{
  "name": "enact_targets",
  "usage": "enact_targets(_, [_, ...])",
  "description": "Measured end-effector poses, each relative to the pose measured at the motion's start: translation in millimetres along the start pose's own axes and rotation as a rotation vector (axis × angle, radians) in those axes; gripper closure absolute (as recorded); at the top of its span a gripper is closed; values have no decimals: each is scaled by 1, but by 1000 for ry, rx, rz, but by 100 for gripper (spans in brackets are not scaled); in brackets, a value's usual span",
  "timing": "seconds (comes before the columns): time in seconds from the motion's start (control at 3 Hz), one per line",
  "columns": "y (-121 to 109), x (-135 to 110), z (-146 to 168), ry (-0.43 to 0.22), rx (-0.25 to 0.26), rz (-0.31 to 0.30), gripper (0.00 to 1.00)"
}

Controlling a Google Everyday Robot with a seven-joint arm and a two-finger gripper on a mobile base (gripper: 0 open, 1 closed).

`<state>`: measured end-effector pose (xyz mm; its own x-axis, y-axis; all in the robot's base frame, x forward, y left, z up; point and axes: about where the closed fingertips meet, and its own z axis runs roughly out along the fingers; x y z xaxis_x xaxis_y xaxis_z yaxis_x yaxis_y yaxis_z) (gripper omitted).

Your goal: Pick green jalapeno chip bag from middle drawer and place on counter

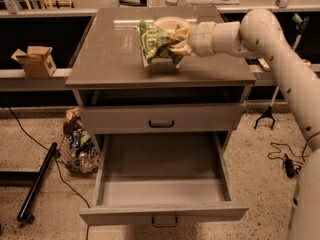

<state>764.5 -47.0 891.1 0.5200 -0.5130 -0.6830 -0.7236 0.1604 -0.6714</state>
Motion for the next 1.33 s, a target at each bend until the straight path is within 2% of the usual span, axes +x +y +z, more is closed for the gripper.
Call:
enact_targets(0.33, [4,-2,15,-15,-21,13,59])
enact_targets(0.67, [6,5,28,-3,-34,31,28])
enact_targets(1.0, [7,13,34,12,-37,46,5])
enact_targets(1.33, [7,23,34,32,-32,65,0])
